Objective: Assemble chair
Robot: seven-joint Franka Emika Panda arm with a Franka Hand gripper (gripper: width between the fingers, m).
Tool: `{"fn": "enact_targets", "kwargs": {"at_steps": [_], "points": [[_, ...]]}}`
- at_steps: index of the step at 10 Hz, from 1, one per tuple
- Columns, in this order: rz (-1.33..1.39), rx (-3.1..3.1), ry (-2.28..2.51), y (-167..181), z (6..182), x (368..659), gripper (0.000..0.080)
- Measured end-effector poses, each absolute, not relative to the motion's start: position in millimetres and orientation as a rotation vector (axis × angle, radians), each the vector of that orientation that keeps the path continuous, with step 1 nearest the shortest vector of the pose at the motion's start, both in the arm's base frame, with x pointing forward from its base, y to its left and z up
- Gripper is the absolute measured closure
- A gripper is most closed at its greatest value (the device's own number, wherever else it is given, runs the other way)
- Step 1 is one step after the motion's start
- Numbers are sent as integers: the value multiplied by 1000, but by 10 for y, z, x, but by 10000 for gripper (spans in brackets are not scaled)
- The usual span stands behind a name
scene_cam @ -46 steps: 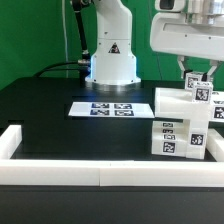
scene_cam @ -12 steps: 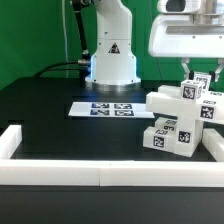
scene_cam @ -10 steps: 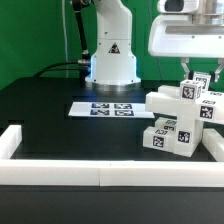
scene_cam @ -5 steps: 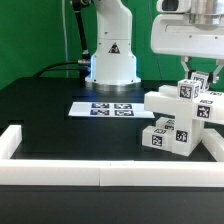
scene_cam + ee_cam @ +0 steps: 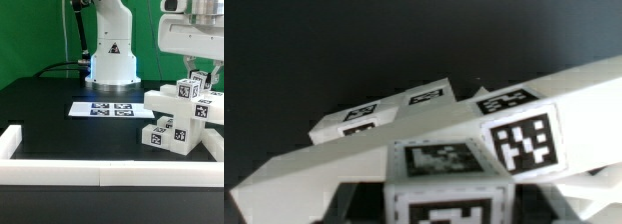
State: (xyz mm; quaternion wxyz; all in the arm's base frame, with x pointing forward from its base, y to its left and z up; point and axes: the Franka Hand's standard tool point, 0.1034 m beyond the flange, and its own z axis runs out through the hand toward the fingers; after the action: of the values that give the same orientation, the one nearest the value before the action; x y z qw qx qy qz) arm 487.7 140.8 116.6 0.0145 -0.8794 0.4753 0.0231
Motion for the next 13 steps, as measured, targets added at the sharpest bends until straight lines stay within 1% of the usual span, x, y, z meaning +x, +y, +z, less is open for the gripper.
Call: {"fn": "enact_targets", "kwargs": {"at_steps": [2, 4, 5, 7, 13], "points": [[73, -2754, 1445, 1408, 1166, 4877, 510], [71, -2796, 1358, 1403, 1166, 4878, 193], [70, -2842, 1257, 1407, 1165, 4875, 163], [60, -2971, 912, 1426, 1164, 4869, 151], [43, -3097, 129, 1435, 1154, 4859, 151]]}}
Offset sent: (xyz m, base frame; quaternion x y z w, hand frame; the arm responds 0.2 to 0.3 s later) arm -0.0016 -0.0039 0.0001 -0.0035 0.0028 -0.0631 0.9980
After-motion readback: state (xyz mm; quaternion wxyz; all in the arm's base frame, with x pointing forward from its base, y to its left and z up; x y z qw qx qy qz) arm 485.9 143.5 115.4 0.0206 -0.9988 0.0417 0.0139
